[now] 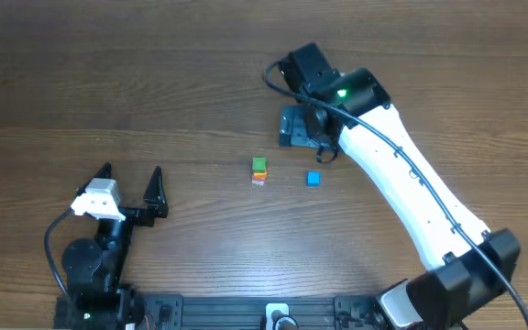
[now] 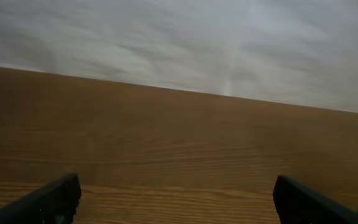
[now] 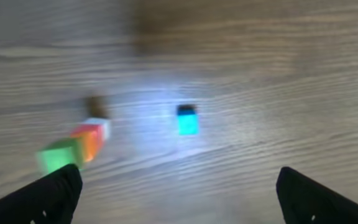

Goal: Stack Cubes

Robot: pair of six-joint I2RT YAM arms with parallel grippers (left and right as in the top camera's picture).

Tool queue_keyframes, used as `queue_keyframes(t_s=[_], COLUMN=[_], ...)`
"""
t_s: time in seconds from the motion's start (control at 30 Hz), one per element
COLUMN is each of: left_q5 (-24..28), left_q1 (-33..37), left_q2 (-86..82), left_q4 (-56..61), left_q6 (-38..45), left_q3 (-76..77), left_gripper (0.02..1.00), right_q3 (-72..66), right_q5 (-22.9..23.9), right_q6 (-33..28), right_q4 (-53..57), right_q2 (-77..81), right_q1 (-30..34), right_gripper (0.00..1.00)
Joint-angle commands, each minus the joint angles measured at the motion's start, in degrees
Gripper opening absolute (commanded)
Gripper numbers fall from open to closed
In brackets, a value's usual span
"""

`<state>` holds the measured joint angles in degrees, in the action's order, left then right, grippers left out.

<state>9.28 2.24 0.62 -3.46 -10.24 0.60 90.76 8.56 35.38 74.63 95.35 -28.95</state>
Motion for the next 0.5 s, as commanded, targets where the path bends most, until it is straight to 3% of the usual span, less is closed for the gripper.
queue_keyframes(t_s=[0.03, 0.3, 0.5], left_q5=[0.5, 0.5, 0.5], left_q1=[0.3, 0.3, 0.3], left_q2=[-0.2, -0.2, -0.2], left_q4=[0.0, 0.0, 0.0], left_q6=[0.8, 0.8, 0.9], left_q3=[-0.3, -0.3, -0.3], left_gripper=[1.000, 1.000, 1.000], right_q3=[-10.6, -25.7, -31.0], right_q5=[-2.1, -6.4, -6.6], right_q6=[-3.4, -3.7, -4.1], right_q4=[-6.1, -20.4, -25.8], right_q2=[0.8, 0.9, 1.2], right_q1=[2.2, 2.5, 2.7], right_gripper=[0.991, 0.987, 0.978])
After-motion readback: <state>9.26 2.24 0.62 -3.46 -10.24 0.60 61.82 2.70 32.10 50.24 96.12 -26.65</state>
